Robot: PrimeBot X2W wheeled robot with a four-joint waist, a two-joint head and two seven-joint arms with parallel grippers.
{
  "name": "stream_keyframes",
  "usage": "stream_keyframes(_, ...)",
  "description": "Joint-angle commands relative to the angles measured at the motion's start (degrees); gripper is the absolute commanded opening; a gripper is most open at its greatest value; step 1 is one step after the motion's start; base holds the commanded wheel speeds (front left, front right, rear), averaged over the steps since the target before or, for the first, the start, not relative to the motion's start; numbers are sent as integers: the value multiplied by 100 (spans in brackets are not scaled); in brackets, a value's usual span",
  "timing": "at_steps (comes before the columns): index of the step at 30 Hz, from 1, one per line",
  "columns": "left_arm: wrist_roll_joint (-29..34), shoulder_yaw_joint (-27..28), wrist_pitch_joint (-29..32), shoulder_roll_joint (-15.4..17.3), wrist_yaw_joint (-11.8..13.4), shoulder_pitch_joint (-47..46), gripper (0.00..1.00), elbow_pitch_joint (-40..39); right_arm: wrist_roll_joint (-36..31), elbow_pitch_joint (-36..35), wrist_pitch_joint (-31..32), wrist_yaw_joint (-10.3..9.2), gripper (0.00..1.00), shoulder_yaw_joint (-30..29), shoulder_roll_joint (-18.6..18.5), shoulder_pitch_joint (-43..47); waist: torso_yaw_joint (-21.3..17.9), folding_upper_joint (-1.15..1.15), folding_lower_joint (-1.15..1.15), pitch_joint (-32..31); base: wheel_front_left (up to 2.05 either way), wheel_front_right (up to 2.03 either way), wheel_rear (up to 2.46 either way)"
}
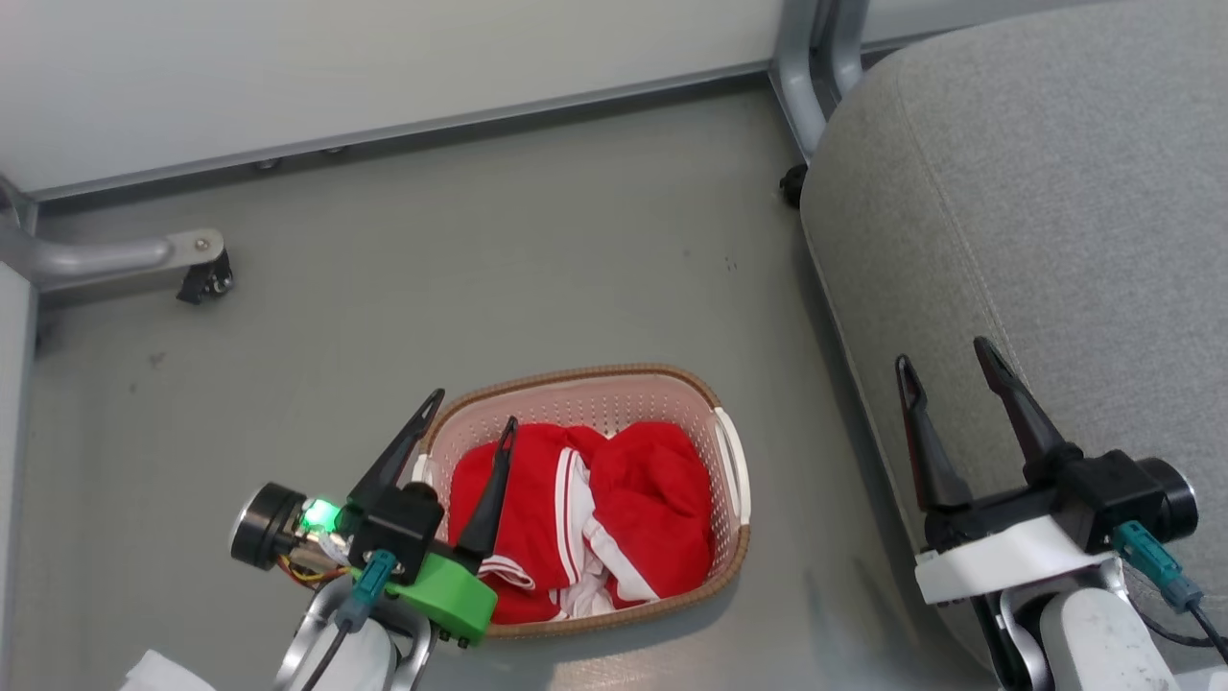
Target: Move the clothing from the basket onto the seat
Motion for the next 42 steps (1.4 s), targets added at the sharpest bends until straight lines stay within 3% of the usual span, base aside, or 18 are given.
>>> stream_keyframes(1, 80, -91, 3, 103, -43, -268, 100, 108, 48, -41, -28, 0, 100, 12, -26, -166, -220, 0, 0, 706, 0, 0, 0)
stream_keyframes(15, 340, -1639, 2, 1095, -139, -2236, 100, 1701, 282, -240, -28, 0, 100, 214, -23, -1248, -735, 0, 0, 2424, 0, 0, 0)
stream_keyframes(25, 323, -3607, 2, 1744, -142, -3619, 100, 2996, 638, -361, -28, 0, 100, 375, -18, -1744, -1088, 0, 0, 3359, 0, 0, 0)
stream_keyframes(35, -69, -5267, 3, 1764, -143, -4399, 100, 4094, 879, -405, -28, 0, 100, 510, -19, -2001, -1339, 0, 0, 3922, 0, 0, 0)
stream_keyframes(42, 140, -5608, 83, 1674, -142, -4603, 100, 4618, 1027, -437, -28, 0, 100, 567, -19, -2084, -1477, 0, 0, 4133, 0, 0, 0)
